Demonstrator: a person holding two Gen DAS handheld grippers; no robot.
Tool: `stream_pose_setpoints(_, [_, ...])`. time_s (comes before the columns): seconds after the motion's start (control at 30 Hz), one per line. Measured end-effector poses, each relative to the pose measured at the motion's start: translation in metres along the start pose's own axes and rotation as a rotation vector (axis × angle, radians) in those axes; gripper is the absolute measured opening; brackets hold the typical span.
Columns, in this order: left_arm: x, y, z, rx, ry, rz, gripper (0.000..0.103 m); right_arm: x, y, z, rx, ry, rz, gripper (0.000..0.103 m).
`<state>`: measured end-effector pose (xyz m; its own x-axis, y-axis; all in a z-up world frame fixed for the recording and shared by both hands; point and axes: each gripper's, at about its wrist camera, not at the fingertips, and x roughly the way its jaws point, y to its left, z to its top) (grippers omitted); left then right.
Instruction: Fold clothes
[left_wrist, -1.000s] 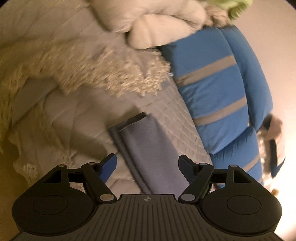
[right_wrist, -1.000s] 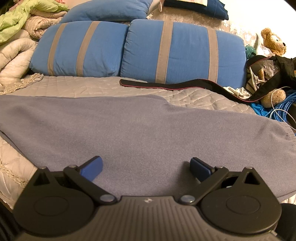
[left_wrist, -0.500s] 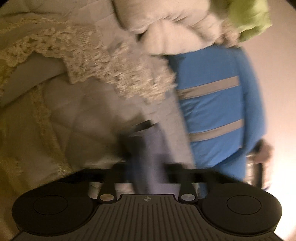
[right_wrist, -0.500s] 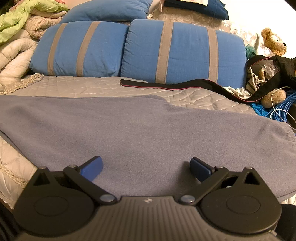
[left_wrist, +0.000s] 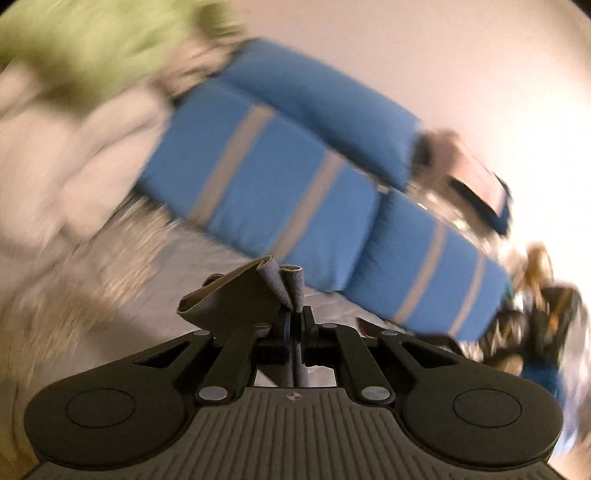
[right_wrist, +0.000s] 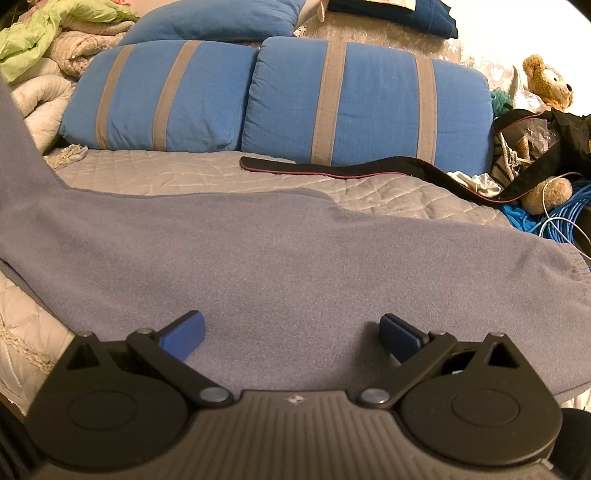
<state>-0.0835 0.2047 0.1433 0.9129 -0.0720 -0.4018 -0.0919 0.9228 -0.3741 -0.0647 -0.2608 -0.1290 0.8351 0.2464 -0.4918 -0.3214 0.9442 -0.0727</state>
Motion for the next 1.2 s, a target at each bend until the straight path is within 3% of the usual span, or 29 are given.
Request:
stream_pose_setpoints(0.23, [0.015,-0.121,-0.013,0.241,0.065,-0.155,0.004,0.001,-0.002,0.000,0.001,0.006,0.009,0.103])
stream_pose_setpoints(0.47, [0.058,-0.191,-0.056,0.375,0.207,-0.282,0.006,0.001,-0.003,0.001,0.002,0.010,0.016,0.103])
stream_pose_setpoints(0.53, [0.070,-0.201,-0.067,0.391,0.258,-0.333,0.015,0.001,-0.003,0.001,0.001,0.010,0.016,0.103])
stream_pose_setpoints(0.6, [0.073,-0.204,-0.075,0.390,0.265,-0.353,0.031,0.001,-0.003,0.001,0.000,0.010,0.015,0.103])
stream_pose_setpoints(0.8, [0.073,-0.199,-0.078,0.367,0.226,-0.327,0.055,0.000,-0.002,0.000,0.002,0.010,0.015,0.103])
stream_pose_setpoints(1.1, [0.084,-0.164,-0.087,0.328,0.192,-0.212,0.068,-0.005,0.000,0.006,-0.003,-0.003,0.028,0.103])
stream_pose_setpoints(1.2, [0.092,-0.145,-0.097,0.299,0.188,-0.189,0.068,-0.013,0.011,0.011,-0.111,-0.048,0.042,0.103])
